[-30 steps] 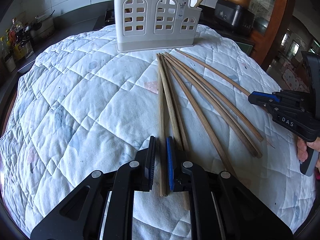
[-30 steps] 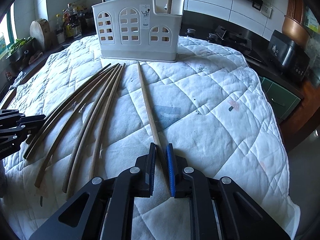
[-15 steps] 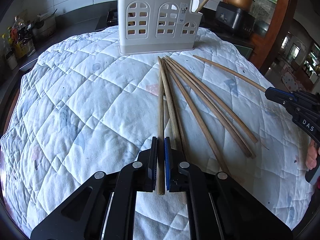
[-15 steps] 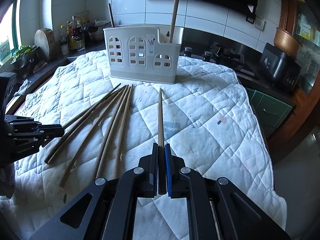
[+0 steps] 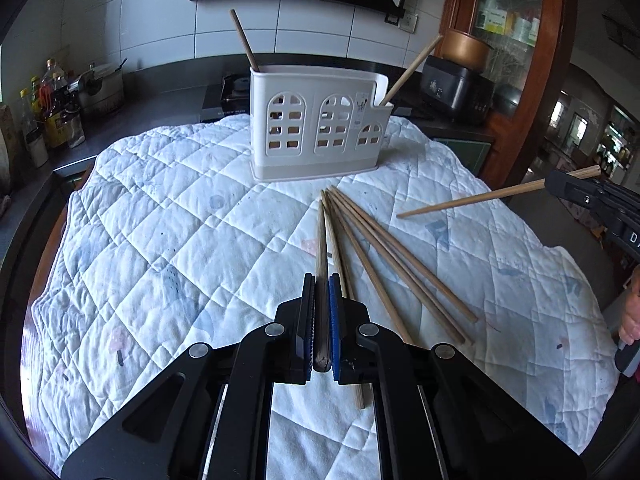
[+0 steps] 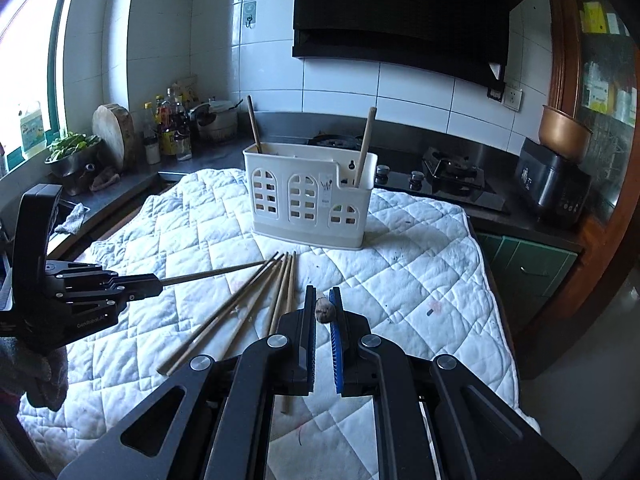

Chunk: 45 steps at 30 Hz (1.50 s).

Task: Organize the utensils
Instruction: 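Carry the left tool's chopstick into the holder while the right tool inserts its own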

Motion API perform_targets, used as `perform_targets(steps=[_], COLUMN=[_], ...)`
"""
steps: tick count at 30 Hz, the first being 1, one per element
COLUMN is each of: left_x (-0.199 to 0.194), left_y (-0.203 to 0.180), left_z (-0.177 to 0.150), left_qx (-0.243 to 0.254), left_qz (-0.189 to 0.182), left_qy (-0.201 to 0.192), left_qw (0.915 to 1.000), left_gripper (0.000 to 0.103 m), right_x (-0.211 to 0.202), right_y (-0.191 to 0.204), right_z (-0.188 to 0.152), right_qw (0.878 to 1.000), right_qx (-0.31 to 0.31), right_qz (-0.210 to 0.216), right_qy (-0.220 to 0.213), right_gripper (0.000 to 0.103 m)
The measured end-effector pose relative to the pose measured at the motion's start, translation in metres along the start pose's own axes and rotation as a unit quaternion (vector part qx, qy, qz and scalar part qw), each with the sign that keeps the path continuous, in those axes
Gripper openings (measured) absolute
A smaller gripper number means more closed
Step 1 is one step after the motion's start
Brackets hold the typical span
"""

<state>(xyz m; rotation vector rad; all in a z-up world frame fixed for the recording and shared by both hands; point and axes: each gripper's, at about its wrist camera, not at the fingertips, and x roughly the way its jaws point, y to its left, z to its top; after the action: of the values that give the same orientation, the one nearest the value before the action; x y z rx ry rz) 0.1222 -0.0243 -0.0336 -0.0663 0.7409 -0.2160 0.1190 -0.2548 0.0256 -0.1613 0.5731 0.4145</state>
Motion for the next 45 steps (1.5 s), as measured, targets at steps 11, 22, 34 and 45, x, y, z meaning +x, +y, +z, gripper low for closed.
perform_targets(steps=[11,22,34,45], left_x=[-0.027,-0.037,-0.063,-0.011], left_y=[0.006,0.008,-0.006,0.01], left_z=[0.049,0.133,0.237,0.275], left_qx=[0.013,0.037,0.065,0.034], left_qz=[-0.018,-0.043,-0.003,0.032], left_qy=[-0.042,-0.057,-0.171,-0.205], left_qw=[0.9989,0.9968,0.9832,0.9776], left_gripper=[0.006,0.005,0.005,0.005], right_x=[0.005,0.003,0.042,0.089], right_y=[0.005,-0.021,-0.044,-0.044], right_z=[0.059,0.153,0.208,0.195], right_qw=[0.999,0.999,1.0,0.998], right_qx=[-0.011,-0.008,-0.005,-0.007], right_qz=[0.032,0.034,-0.003,0.001], right_qy=[0.014,0.003,0.023,0.064], right_gripper=[0.007,0.007,0.007,0.007])
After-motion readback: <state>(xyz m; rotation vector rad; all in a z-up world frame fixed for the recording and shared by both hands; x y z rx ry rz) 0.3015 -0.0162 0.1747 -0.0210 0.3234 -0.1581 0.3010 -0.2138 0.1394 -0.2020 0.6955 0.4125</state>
